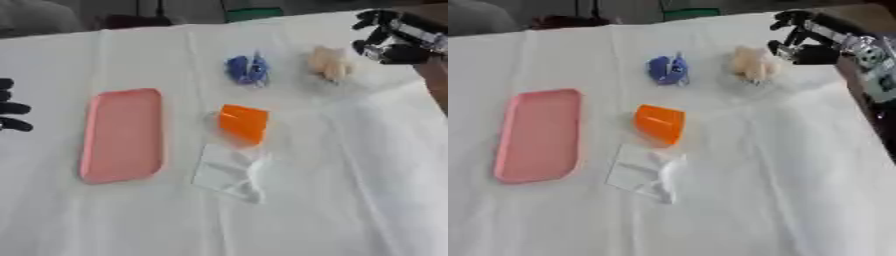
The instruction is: Pick up objects on the table and place them in the box.
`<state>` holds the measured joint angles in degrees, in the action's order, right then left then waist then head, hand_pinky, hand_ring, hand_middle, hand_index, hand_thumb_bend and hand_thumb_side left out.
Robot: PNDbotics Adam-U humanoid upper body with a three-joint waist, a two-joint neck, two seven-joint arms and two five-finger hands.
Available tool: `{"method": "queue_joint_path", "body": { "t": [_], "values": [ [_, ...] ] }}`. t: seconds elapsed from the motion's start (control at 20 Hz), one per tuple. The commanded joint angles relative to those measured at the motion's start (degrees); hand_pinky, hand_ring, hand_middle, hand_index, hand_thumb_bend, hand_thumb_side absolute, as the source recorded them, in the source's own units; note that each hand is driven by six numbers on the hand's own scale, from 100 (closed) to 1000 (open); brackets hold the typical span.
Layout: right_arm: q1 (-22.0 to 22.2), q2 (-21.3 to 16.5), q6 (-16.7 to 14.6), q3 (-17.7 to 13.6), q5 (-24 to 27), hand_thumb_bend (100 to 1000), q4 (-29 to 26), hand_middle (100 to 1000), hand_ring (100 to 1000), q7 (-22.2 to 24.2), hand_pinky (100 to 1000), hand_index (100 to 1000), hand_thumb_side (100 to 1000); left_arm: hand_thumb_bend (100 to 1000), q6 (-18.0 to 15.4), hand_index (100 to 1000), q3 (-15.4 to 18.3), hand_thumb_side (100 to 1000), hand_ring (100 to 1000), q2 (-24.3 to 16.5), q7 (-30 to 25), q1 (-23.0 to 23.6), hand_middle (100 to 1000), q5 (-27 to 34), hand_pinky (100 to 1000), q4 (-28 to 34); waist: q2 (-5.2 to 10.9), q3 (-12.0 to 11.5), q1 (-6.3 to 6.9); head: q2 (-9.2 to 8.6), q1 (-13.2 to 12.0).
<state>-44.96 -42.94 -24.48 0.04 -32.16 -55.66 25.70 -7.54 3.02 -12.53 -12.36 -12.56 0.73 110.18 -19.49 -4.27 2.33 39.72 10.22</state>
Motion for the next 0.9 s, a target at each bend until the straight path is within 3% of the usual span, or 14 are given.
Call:
{"method": "queue_joint_path", "body": {
  "t": [0.05,0.45,0.9],
  "values": [
    [-1.4,-1.0,-0.8,-0.3,-4.2,297,-0.2,999,732,-0.9,746,924,738,137,-0.1,739,0.0,948,686,-0.6,-0.4,-0.7,802,-0.2,593,1.5,0.91,0.0,-0.04,-0.87,0.1],
    [-0.7,-0.6,-1.2,-0.4,-10.8,312,0.2,981,708,-7.5,731,919,715,135,-0.2,739,-0.1,948,686,-0.4,-0.9,-0.7,802,-0.2,592,1.6,0.82,0.2,0.37,-1.23,-0.2],
    [-0.2,0.2,-1.5,-0.1,-13.7,326,0.9,975,712,-10.1,732,919,714,133,-0.2,739,-0.2,947,685,-0.4,-1.4,-0.8,801,-0.2,591,1.7,0.79,0.1,0.57,-1.87,-0.4]
  ]
}}
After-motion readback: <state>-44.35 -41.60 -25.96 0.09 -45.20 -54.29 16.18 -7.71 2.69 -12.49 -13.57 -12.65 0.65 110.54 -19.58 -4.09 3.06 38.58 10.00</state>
